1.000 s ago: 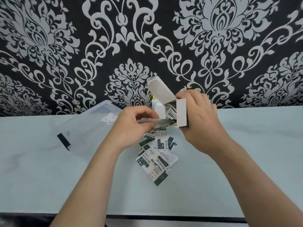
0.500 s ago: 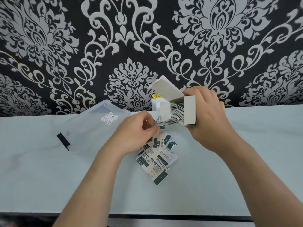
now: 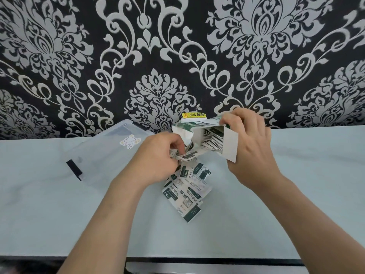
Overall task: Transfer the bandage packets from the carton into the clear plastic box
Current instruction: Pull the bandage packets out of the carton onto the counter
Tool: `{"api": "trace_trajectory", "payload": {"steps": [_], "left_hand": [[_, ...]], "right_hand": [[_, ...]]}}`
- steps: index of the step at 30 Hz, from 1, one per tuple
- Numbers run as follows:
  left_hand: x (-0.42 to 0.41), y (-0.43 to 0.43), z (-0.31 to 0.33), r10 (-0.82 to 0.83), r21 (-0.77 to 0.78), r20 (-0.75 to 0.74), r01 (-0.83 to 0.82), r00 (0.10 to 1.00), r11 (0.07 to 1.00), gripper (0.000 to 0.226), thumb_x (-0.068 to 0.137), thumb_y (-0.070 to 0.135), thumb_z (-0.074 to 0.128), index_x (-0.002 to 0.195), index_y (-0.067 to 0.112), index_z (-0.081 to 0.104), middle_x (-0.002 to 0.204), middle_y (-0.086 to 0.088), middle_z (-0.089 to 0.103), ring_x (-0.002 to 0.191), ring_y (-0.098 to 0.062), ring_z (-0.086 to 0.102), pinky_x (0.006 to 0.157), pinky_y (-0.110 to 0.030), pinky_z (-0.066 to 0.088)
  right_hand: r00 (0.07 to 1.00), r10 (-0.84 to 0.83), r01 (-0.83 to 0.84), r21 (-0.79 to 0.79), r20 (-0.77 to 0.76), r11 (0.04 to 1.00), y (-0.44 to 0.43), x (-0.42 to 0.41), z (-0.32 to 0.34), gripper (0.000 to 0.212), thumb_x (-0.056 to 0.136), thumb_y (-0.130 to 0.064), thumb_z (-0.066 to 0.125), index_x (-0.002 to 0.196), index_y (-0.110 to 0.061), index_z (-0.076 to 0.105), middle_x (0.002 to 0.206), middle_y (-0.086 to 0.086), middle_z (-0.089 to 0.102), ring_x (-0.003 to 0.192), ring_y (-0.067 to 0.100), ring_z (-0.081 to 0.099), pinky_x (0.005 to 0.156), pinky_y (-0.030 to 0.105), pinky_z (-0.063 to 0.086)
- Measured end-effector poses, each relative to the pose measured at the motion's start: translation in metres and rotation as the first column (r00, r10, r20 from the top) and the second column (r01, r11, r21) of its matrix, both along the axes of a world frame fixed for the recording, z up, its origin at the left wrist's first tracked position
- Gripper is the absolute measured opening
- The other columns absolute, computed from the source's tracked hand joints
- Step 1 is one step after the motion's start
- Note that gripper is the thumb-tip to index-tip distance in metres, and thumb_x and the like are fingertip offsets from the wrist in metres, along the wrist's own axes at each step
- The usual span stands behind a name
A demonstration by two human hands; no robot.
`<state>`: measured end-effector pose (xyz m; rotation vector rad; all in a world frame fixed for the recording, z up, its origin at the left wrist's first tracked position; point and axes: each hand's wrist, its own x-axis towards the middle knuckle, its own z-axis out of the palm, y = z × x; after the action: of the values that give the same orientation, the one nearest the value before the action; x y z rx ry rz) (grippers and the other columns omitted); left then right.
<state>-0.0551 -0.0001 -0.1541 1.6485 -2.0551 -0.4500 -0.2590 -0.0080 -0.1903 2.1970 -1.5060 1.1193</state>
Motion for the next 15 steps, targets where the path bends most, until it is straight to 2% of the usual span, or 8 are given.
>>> {"api": "trace_trajectory", "payload": {"steps": [2,4,6,9,12,15], "left_hand": [[-0.001,0.004,0.005,-0.078,0.052,-0.183,0.088,0.980,0.995,0.043,0.075,0.000,0.065,0.097,0.035,0.054,0.111,0.011,0.057,0.095,0.002,0.054,0.073,-0.004,0.036],[-0.006,0.008,0.008,-0.159,0.101,-0.384,0.213,0.909,0.972,0.059,0.072,0.014,0.073,0.119,0.040,0.048,0.126,0.017,0.051,0.120,-0.001,0.048,0.092,-0.019,0.042],[-0.018,0.011,0.005,-0.220,0.108,-0.381,0.280,0.898,0.954,0.085,0.066,0.030,0.082,0.135,0.046,0.034,0.137,0.021,0.043,0.128,-0.003,0.043,0.102,-0.030,0.043],[-0.034,0.013,-0.005,-0.185,0.018,-0.240,0.195,0.953,0.981,0.102,0.066,0.040,0.084,0.144,0.047,0.019,0.137,0.017,0.047,0.122,-0.004,0.049,0.103,-0.033,0.043],[-0.035,0.012,-0.011,-0.147,-0.013,-0.187,0.147,0.971,0.989,0.092,0.075,0.036,0.080,0.143,0.049,0.019,0.117,0.015,0.062,0.105,-0.007,0.058,0.095,-0.033,0.048],[-0.033,0.012,-0.013,-0.158,-0.003,-0.151,0.159,0.976,0.987,0.086,0.081,0.029,0.076,0.142,0.052,0.020,0.103,0.016,0.067,0.095,-0.008,0.063,0.090,-0.036,0.051]], "right_hand": [[1.000,-0.011,0.011,0.001,-0.026,1.000,0.001,0.002,-0.001,0.074,0.060,0.003,0.072,0.123,-0.020,0.041,0.124,0.004,0.039,0.110,0.026,0.039,0.081,0.039,0.036],[0.999,-0.012,0.012,0.003,-0.051,1.000,0.004,0.007,-0.001,0.071,0.063,-0.005,0.075,0.124,-0.020,0.043,0.122,0.005,0.044,0.108,0.025,0.039,0.078,0.039,0.037],[0.997,-0.014,0.015,0.016,-0.080,1.000,0.008,0.012,0.001,0.074,0.060,-0.015,0.081,0.126,-0.017,0.047,0.121,0.005,0.050,0.106,0.023,0.040,0.075,0.039,0.037],[0.988,-0.008,0.021,0.076,-0.155,0.997,0.009,0.012,0.004,0.088,0.053,-0.033,0.089,0.129,-0.016,0.049,0.120,0.000,0.053,0.105,0.020,0.046,0.076,0.039,0.035],[0.977,0.027,0.011,0.180,-0.210,0.984,0.011,0.006,0.009,0.093,0.060,-0.052,0.082,0.137,-0.021,0.043,0.125,-0.006,0.050,0.110,0.015,0.045,0.086,0.040,0.031],[0.972,0.078,0.000,0.337,-0.220,0.942,0.013,-0.004,0.017,0.087,0.069,-0.050,0.075,0.143,-0.029,0.033,0.135,-0.010,0.037,0.122,0.013,0.035,0.096,0.043,0.031]]}}
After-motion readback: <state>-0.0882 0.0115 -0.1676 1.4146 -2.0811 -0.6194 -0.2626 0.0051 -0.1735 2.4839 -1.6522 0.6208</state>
